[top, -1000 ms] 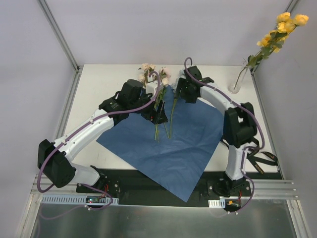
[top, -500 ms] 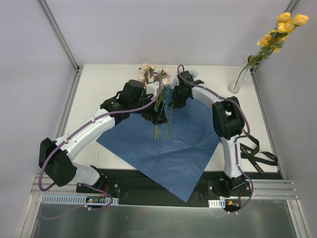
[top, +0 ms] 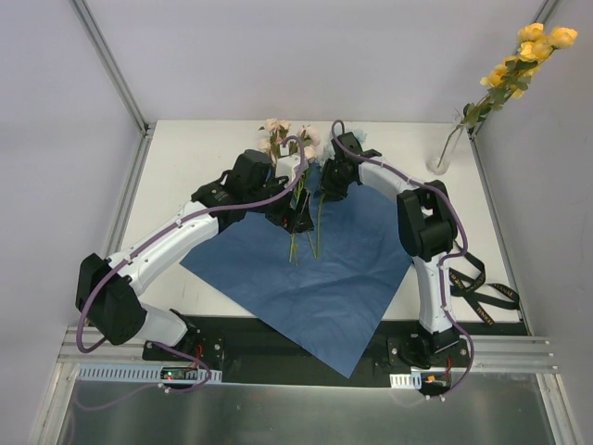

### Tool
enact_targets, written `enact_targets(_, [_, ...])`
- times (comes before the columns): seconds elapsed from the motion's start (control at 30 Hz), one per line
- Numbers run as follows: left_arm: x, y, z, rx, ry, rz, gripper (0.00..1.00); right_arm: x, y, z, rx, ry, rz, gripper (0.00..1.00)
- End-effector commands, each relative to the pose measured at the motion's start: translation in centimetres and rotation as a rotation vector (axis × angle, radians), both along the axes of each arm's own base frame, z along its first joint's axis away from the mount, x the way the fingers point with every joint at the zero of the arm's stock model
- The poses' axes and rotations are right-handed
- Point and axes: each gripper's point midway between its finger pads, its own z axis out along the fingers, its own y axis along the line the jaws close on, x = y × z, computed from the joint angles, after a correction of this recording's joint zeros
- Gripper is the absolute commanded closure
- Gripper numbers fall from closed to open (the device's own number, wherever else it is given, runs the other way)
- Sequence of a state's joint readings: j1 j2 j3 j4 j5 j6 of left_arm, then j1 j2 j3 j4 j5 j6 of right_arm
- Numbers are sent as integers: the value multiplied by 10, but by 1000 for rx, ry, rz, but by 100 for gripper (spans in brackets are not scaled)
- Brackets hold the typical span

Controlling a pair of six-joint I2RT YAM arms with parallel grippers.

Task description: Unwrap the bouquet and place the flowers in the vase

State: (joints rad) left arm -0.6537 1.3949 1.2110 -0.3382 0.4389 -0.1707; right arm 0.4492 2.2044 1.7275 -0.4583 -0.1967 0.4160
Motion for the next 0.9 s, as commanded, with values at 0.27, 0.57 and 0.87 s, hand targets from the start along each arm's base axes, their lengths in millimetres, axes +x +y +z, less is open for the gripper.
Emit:
enact_targets(0.27, [-5,-9,1,-35,40,-42,28,5,4,0,12,-33,26,71])
enact_targets(0.57, [5,-18,14,-99,109,10,37,1,5,-9,22,-5,46,67])
enact_targets(0.87, [86,-27,-14,-107,313,235,39,-50,-59,45,4,-50,1,44])
